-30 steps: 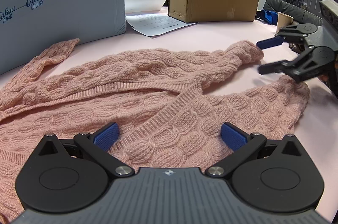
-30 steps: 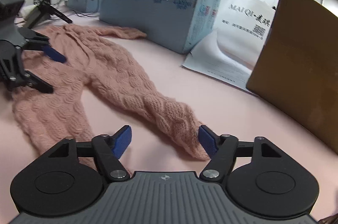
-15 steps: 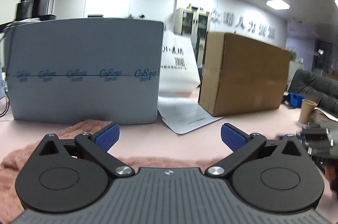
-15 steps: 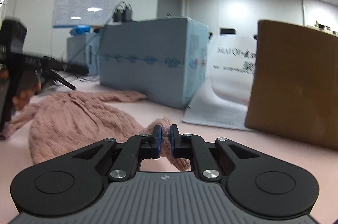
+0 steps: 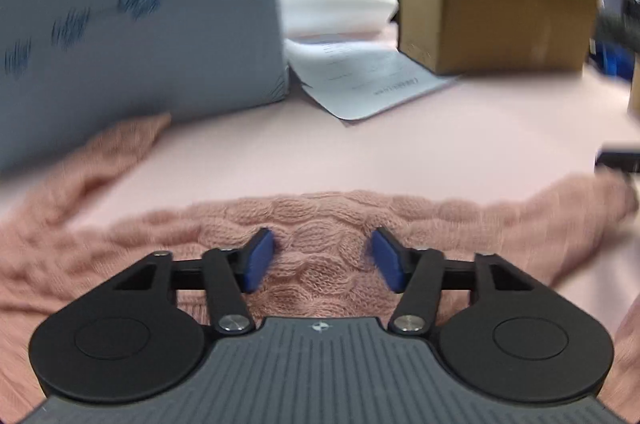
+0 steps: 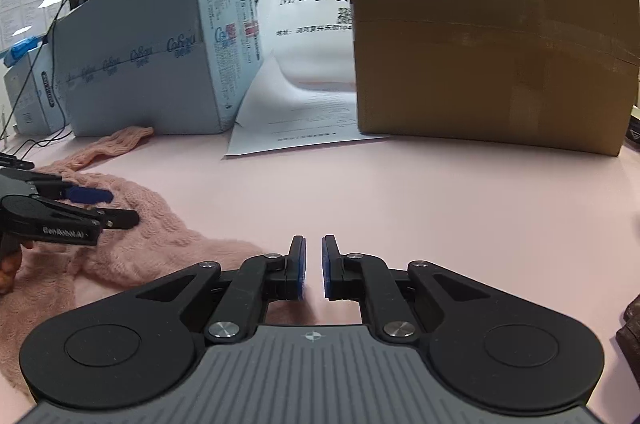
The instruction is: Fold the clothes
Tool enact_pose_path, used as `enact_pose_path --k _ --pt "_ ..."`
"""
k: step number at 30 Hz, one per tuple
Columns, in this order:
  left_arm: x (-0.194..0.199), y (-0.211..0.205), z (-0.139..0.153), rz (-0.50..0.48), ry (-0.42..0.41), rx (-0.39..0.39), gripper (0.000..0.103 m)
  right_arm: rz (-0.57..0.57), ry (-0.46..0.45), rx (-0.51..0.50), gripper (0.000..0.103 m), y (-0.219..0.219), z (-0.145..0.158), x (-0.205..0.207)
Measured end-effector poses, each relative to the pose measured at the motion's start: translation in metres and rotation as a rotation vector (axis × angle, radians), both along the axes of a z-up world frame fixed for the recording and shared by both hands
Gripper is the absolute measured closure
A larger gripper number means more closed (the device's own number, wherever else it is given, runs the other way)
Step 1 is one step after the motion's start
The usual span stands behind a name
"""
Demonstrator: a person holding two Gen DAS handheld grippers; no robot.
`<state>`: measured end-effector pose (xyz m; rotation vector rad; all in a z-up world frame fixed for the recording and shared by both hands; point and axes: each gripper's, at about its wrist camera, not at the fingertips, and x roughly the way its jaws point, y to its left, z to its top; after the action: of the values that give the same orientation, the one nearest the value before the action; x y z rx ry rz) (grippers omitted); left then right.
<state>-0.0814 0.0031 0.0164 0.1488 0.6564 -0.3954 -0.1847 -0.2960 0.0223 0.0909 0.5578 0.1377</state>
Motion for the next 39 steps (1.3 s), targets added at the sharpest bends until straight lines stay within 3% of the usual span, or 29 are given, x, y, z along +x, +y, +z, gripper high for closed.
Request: enact_pose_path --k 2,3,4,10,17,23,27,30,31,33,35,39 --pt "0.001 0.006 -0.001 0.018 -0.002 -0.009 0.076 0.016 0.008 0.029 0.083 -0.006 0.002 -0.001" --pt "0.0 0.008 -0.003 0.012 -0.013 -0.004 0.076 0.025 0.007 0.032 0.06 -0.008 0.004 -0.002" --pt "-0.001 0.007 -0.003 0.007 -0.023 0.003 0.076 0.034 0.004 0.03 0.046 -0.01 0.006 -0.005" --pt "0.006 0.011 -0.003 0.035 -0.028 -0.01 0.074 0.046 0.004 -0.077 0.041 -0.017 0.009 -0.016" --pt "0.015 0.02 -0.002 0.103 -0.029 -0.018 0.074 0.179 0.057 -0.139 0.041 0.005 -0.007 -0.014" --pt "0.021 0.025 -0.002 0.146 -0.027 -0.025 0.073 0.25 0.065 -0.126 0.041 0.03 -0.016 -0.01" --pt "0.021 0.024 -0.002 0.146 -0.03 -0.017 0.073 0.189 0.029 -0.082 0.041 0.027 -0.014 -0.002" --pt "0.021 0.024 -0.002 0.146 -0.031 -0.015 0.073 0.168 0.09 0.072 0.051 0.016 -0.02 0.014" --pt "0.021 0.024 -0.002 0.146 -0.03 -0.017 0.073 0.158 0.089 0.101 0.07 0.014 -0.019 0.017" --pt "0.021 0.024 -0.002 0.145 -0.029 -0.019 0.073 0.165 0.111 0.164 0.089 0.009 -0.019 0.021" --pt "0.021 0.025 -0.002 0.144 -0.03 -0.019 0.073 0.139 0.113 0.193 0.096 0.005 -0.019 0.02" --pt "0.021 0.026 -0.003 0.141 -0.029 -0.021 0.073 0.063 0.028 0.188 0.097 -0.002 -0.006 0.008"
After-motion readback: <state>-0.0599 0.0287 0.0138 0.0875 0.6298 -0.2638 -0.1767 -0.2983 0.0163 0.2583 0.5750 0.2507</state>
